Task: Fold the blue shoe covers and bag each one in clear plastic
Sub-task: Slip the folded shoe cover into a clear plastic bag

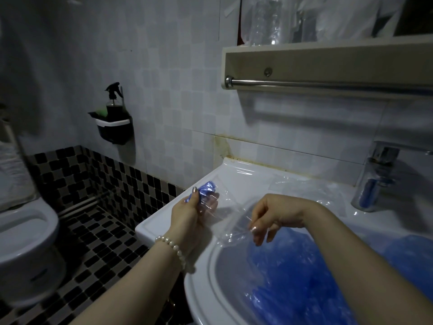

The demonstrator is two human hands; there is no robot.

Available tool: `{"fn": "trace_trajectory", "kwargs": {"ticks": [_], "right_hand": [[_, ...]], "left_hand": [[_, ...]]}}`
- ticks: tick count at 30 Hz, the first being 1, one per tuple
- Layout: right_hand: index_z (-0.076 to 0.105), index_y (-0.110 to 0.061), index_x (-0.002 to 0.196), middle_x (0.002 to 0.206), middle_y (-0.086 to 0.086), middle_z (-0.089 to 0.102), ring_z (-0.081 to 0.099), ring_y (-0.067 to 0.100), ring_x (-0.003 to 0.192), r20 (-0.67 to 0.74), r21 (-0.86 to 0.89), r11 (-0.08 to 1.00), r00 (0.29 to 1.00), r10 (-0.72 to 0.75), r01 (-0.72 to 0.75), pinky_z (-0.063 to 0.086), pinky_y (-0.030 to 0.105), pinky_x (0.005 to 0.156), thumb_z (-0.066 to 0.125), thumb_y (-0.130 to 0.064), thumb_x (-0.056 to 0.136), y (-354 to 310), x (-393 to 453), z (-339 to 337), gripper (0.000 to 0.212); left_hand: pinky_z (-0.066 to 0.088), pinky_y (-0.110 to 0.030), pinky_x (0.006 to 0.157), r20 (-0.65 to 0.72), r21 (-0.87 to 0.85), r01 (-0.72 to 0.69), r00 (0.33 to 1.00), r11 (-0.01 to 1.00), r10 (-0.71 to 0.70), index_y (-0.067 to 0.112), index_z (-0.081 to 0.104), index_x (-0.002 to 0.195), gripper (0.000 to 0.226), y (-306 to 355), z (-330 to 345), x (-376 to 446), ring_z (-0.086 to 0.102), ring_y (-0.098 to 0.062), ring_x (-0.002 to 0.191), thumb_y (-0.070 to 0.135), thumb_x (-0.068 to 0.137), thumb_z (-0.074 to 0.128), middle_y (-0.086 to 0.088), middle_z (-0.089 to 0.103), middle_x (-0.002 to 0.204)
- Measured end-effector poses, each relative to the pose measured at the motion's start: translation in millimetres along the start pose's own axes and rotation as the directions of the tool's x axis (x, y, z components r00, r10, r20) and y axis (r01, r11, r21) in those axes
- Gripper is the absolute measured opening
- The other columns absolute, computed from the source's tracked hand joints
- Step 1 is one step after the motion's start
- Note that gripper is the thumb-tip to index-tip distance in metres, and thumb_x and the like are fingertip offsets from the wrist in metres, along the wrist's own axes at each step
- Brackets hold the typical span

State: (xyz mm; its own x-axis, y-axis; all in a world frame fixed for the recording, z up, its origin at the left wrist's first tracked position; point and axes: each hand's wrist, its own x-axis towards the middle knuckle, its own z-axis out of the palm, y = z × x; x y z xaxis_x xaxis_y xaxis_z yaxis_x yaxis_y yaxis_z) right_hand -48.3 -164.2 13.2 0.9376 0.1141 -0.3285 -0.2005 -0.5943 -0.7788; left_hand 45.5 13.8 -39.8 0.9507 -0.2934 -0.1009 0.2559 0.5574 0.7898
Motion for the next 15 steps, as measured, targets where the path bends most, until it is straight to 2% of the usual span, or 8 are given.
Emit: {"fn": "trace_trajectory", "kwargs": {"ticks": [2, 5, 6, 8, 9, 11, 13, 15], "right_hand": [[0.073, -0.011, 0.081, 0.086, 0.013, 0.073, 0.071, 0.026, 0.081, 0.075, -0.084, 0.995, 0.996, 0.051, -0.045, 0.056, 0.028, 0.069, 0.064, -0.01, 0.087, -7.3, 1.5, 3.4, 0.011], [0.071, -0.004, 0.1, 0.098, 0.009, 0.073, 0.071, 0.026, 0.086, 0.105, -0.196, 0.976, 0.987, 0.12, -0.098, 0.058, 0.033, 0.073, 0.064, -0.017, 0.088, -9.6, 3.7, 8.0, 0.018], [0.069, -0.002, 0.106, 0.1, 0.009, 0.072, 0.071, 0.026, 0.087, 0.05, -0.151, 0.984, 0.993, 0.104, -0.095, 0.059, 0.034, 0.074, 0.061, -0.016, 0.09, -8.1, 5.4, 8.6, 0.022], [0.063, -0.001, 0.116, 0.106, 0.014, 0.069, 0.07, 0.025, 0.089, -0.095, 0.066, 0.997, 0.994, 0.053, -0.047, 0.059, 0.035, 0.072, 0.054, -0.015, 0.095, -3.4, 7.2, 4.8, 0.027], [0.06, -0.003, 0.121, 0.112, 0.015, 0.067, 0.069, 0.025, 0.094, -0.099, 0.178, 0.984, 0.995, 0.033, -0.015, 0.059, 0.036, 0.074, 0.053, -0.017, 0.096, -0.5, 7.0, 1.0, 0.03], [0.054, -0.01, 0.13, 0.123, 0.016, 0.062, 0.063, 0.029, 0.108, 0.019, 0.314, 0.949, 1.0, -0.013, 0.006, 0.055, 0.043, 0.087, 0.053, -0.021, 0.096, 4.0, 4.7, -3.6, 0.036], [0.052, -0.011, 0.131, 0.125, 0.017, 0.06, 0.059, 0.033, 0.114, 0.051, 0.398, 0.917, 0.998, -0.044, 0.02, 0.05, 0.048, 0.093, 0.058, -0.026, 0.092, 5.0, 4.4, -2.0, 0.042], [0.058, -0.009, 0.121, 0.113, 0.015, 0.066, 0.065, 0.03, 0.103, -0.073, 0.476, 0.878, 0.997, -0.02, 0.052, 0.053, 0.046, 0.089, 0.062, -0.041, 0.083, 1.1, 5.6, 1.8, 0.05]], "left_hand": [[0.058, -0.035, 0.069, -0.019, -0.023, 0.001, 1.0, 1.0, -0.002, -0.007, 0.06, 0.1, 0.03, 1.5, -0.3, 0.7, 0.07, -0.02, 0.063, 0.019, 0.1, 0.044, -0.015, 0.071, 0.074], [0.058, -0.04, 0.068, 0.007, -0.003, 0.005, 1.0, 1.0, -0.005, -0.002, 0.067, 0.093, 0.031, 2.0, -0.3, 0.5, 0.07, -0.023, 0.065, 0.02, 0.099, 0.046, -0.017, 0.07, 0.084], [0.056, -0.042, 0.072, 0.047, 0.065, -0.015, 0.999, 0.998, 0.012, 0.002, 0.072, 0.086, 0.031, 0.5, 0.5, -1.2, 0.069, -0.025, 0.067, 0.02, 0.097, 0.049, -0.017, 0.07, 0.086], [0.054, -0.051, 0.079, 0.096, 0.224, -0.089, 0.993, 0.971, 0.069, 0.008, 0.074, 0.078, 0.026, -3.5, 0.7, -3.7, 0.069, -0.036, 0.078, 0.026, 0.091, 0.06, -0.02, 0.071, 0.09], [0.052, -0.057, 0.083, 0.114, 0.266, -0.117, 0.989, 0.957, 0.089, 0.009, 0.073, 0.08, 0.025, -4.5, 0.6, -6.0, 0.067, -0.042, 0.085, 0.032, 0.086, 0.065, -0.024, 0.07, 0.093], [0.049, -0.062, 0.086, 0.137, 0.294, -0.136, 0.986, 0.946, 0.099, 0.005, 0.07, 0.091, 0.035, -7.3, -2.0, -5.0, 0.064, -0.045, 0.092, 0.038, 0.08, 0.069, -0.027, 0.068, 0.098], [0.055, -0.048, 0.077, 0.137, 0.339, -0.167, 0.982, 0.926, 0.127, 0.002, 0.066, 0.092, 0.03, -5.1, -0.2, -6.9, 0.067, -0.038, 0.084, 0.031, 0.088, 0.065, -0.023, 0.07, 0.091], [0.054, -0.032, 0.055, 0.166, 0.411, -0.199, 0.976, 0.89, 0.141, 0.003, 0.062, 0.088, 0.022, -4.7, 1.2, -7.7, 0.066, -0.023, 0.06, 0.023, 0.094, 0.056, -0.016, 0.069, 0.079]]}}
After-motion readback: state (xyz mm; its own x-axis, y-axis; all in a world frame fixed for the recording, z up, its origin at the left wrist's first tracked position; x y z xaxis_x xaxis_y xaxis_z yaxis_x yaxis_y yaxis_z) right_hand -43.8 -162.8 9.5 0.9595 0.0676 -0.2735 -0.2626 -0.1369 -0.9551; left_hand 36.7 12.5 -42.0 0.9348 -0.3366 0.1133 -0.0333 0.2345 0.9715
